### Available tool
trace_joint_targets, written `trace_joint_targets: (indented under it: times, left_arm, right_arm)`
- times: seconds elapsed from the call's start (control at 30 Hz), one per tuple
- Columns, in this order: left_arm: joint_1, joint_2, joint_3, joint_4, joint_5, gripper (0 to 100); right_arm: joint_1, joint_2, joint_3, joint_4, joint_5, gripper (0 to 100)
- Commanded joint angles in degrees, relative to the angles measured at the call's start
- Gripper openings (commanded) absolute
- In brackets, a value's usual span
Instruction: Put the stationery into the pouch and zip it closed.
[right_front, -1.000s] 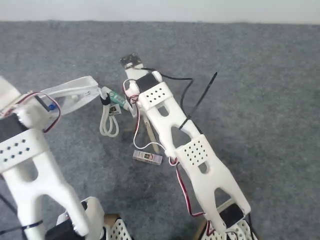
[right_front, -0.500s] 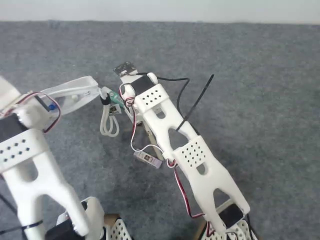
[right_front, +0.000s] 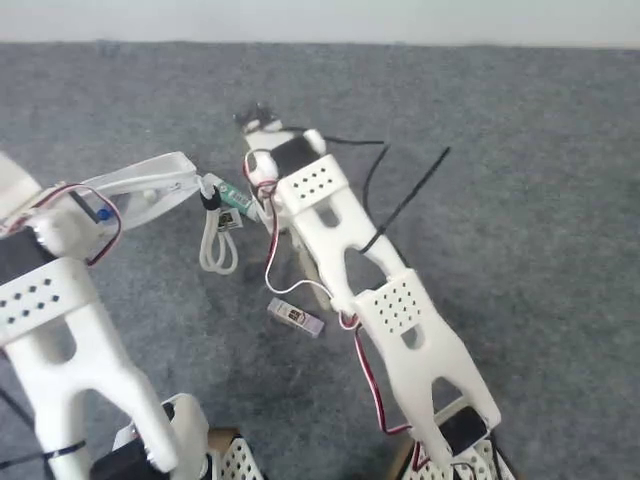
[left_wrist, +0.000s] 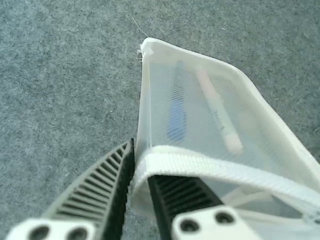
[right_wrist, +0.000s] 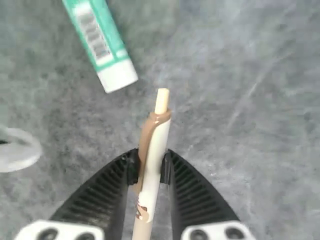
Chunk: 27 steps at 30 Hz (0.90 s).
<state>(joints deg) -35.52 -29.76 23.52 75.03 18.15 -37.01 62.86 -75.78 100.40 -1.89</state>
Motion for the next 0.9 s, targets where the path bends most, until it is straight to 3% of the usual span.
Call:
trace_joint_targets:
  times: [0.0,0.2,0.53,0.87]
  left_arm:
    - [-0.3,-0.6,-0.6,-1.9,0.4,1]
    - [-0.3,-0.6,-0.6,-1.9,0.4,1]
    - [-0.3,-0.6,-0.6,-2.0,0.4,1]
    - [-0.3,-0.6,-0.6,-2.0,0.4,1]
  right_arm:
    - [0.7,-9.1,-0.5,2.6,0.8,0.6]
    - [0.8,-14.0,0.6,2.9,1.1,0.6]
    - [0.4,-37.5,27.0,2.4,1.1,0.6]
    - [-1.6,-56.6,40.9,2.5,0.9,0.6]
